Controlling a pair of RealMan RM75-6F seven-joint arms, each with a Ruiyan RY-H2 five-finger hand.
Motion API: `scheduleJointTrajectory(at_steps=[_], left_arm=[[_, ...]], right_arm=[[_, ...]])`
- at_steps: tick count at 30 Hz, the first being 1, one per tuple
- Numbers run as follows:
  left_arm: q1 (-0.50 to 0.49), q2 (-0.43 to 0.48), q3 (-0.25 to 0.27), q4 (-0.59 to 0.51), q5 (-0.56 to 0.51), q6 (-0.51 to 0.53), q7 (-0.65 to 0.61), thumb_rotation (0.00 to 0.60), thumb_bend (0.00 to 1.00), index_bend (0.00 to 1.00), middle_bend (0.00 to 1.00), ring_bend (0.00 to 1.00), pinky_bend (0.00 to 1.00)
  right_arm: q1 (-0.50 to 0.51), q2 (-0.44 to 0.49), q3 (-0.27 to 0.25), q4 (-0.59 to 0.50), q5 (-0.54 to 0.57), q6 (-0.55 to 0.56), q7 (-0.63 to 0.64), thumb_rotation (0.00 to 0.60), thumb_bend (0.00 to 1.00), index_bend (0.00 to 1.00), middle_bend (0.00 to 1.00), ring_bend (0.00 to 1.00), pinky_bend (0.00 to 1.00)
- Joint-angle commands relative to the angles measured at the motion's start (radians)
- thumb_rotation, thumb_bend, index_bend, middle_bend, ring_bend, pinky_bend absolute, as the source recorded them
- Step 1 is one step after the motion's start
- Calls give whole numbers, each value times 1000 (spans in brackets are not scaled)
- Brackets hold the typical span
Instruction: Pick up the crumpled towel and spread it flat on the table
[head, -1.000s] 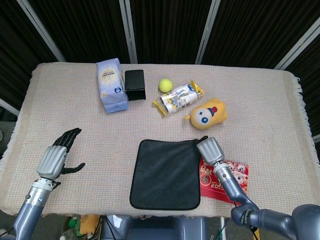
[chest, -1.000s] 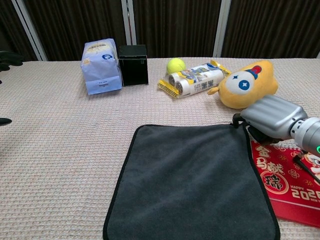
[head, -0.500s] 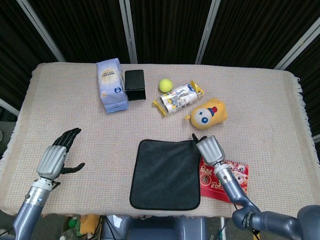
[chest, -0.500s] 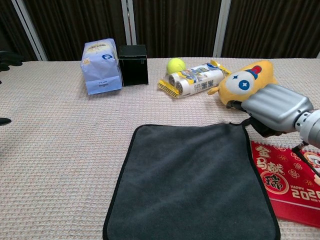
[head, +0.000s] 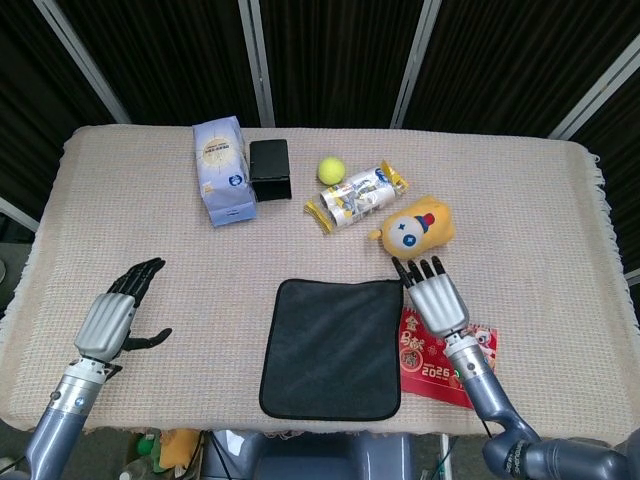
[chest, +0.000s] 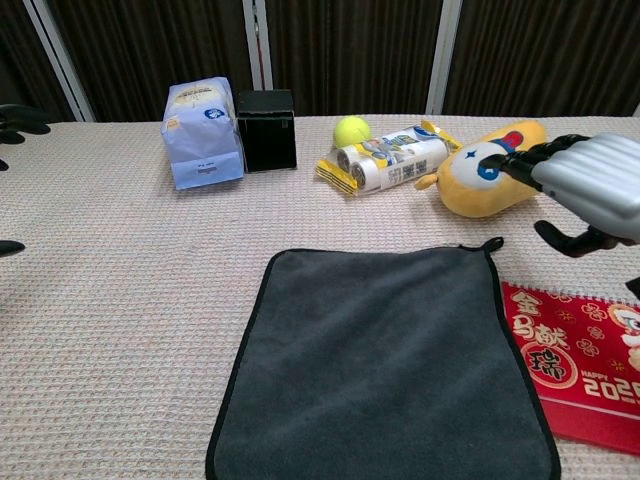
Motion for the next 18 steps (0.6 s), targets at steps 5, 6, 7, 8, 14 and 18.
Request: scheduleJointTrajectory(at_steps=[5, 6, 7, 8, 14, 18], left_arm=[[-8, -10, 10, 8, 19, -12, 8, 600, 69, 3, 31, 33, 144], [-10, -12, 11, 10, 20, -14, 9, 600, 54, 1, 31, 33, 144], [-13, -15, 11, 11, 22, -18, 10, 600, 45, 0, 31, 33, 144], [-17, -17, 10, 13, 24, -24, 11, 600, 39, 0, 31, 33, 144], [-63, -25, 4, 21, 41, -76, 80, 600, 392, 0, 201, 178, 261], [-120, -44, -16, 26, 26, -144, 192, 600, 739, 0, 578, 493, 531]], right_arm=[[-153, 101, -22, -60, -21, 126, 299, 600, 496, 0, 15, 1, 41], [-166, 111, -26, -63, -30, 142, 309, 600, 496, 0, 15, 1, 40], [-179, 120, -29, -67, -37, 158, 318, 600, 496, 0, 15, 1, 38], [-192, 126, -30, -71, -45, 175, 329, 600, 496, 0, 15, 1, 37], [-243, 164, -26, -104, -66, 229, 374, 600, 496, 0, 15, 1, 36], [-256, 176, -22, -117, -83, 233, 387, 600, 496, 0, 15, 1, 36]])
